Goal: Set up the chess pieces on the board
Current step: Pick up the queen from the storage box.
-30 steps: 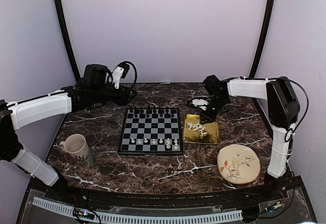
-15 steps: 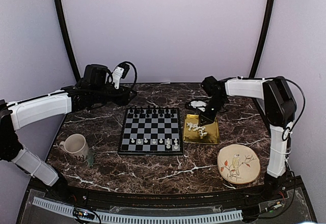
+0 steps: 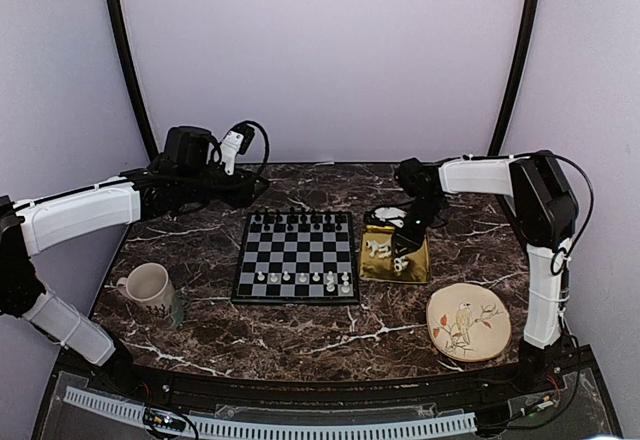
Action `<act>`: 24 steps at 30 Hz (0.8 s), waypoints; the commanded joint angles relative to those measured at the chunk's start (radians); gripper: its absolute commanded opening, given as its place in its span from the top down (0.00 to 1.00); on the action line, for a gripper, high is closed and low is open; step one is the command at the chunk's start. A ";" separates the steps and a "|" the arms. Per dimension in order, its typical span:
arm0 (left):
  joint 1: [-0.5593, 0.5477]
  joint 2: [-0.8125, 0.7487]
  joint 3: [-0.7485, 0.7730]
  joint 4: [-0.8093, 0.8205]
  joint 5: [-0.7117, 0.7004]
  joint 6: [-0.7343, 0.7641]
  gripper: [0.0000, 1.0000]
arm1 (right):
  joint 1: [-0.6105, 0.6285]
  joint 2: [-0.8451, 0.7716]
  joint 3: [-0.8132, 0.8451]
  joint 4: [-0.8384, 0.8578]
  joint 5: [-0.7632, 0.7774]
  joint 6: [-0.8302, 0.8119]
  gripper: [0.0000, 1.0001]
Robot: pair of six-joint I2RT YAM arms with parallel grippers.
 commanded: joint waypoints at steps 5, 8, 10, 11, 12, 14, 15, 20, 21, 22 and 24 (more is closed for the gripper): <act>0.002 -0.013 0.028 -0.010 0.012 -0.003 0.46 | 0.009 0.025 -0.020 0.000 -0.030 0.002 0.74; 0.003 -0.011 0.028 -0.010 0.013 -0.003 0.46 | 0.010 0.014 -0.028 0.008 -0.034 0.011 0.78; 0.002 -0.008 0.028 -0.010 0.013 -0.002 0.46 | 0.010 -0.005 -0.040 0.008 -0.034 0.011 0.81; 0.002 -0.006 0.028 -0.011 0.014 -0.002 0.46 | 0.009 -0.018 -0.047 0.008 -0.035 0.013 0.83; 0.002 -0.003 0.028 -0.011 0.018 -0.002 0.46 | 0.008 -0.036 -0.055 0.009 -0.037 0.014 0.84; 0.002 0.005 0.029 -0.009 0.034 -0.002 0.46 | 0.002 -0.073 -0.072 0.012 -0.053 0.022 0.85; 0.002 0.011 0.029 -0.006 0.045 -0.004 0.46 | -0.002 -0.093 -0.075 0.014 -0.067 0.031 0.86; -0.008 0.038 0.006 0.062 0.135 -0.024 0.46 | -0.017 -0.177 -0.081 0.052 -0.185 0.098 0.89; -0.013 0.044 0.004 0.075 0.149 -0.030 0.47 | -0.017 -0.190 -0.081 0.064 -0.217 0.117 0.89; -0.023 0.049 0.003 0.087 0.158 -0.036 0.47 | -0.017 -0.202 -0.079 0.078 -0.251 0.137 0.89; -0.052 0.058 0.000 0.114 0.159 -0.045 0.47 | -0.018 -0.222 -0.079 0.115 -0.321 0.182 0.89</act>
